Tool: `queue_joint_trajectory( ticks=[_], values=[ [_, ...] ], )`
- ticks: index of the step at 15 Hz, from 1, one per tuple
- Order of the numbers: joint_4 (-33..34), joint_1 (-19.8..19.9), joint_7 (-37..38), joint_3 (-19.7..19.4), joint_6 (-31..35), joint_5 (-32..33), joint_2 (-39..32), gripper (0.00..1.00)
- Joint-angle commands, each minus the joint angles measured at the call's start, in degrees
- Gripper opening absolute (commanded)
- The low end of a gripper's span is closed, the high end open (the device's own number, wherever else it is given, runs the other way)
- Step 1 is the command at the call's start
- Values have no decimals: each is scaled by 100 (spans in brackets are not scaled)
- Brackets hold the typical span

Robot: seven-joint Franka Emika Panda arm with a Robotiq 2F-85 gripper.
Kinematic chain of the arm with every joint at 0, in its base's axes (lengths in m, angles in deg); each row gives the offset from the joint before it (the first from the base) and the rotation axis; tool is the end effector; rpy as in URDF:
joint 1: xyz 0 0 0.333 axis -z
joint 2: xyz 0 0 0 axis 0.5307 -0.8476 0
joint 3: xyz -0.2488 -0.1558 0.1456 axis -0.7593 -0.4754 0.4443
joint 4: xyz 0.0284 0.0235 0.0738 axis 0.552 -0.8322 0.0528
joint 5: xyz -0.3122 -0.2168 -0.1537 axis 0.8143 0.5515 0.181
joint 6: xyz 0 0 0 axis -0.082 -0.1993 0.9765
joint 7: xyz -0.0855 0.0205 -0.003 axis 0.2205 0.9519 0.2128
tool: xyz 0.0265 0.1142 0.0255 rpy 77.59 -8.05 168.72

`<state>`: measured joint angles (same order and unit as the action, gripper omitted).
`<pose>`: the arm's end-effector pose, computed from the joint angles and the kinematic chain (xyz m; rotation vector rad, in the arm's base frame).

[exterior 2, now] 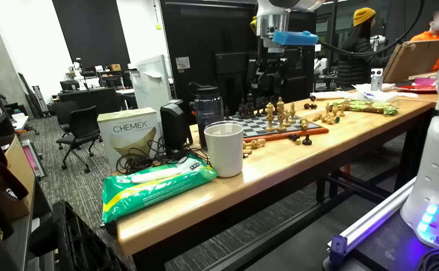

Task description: Put the dark brown chess piece on the board

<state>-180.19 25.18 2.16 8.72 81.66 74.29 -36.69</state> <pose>0.4001 0.1444 0.4454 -3.1114 -0.0731 -0.1835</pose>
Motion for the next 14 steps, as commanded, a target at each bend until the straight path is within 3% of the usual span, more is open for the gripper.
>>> queue_joint_trajectory(
  ticks=[1,8,14],
  values=[
    [11,-47,21,-44,-12,26,-6,100],
    [11,-48,20,-43,-12,26,-10,100],
    [247,-50,-932,-423,-370,78,-172,100]
  ],
)
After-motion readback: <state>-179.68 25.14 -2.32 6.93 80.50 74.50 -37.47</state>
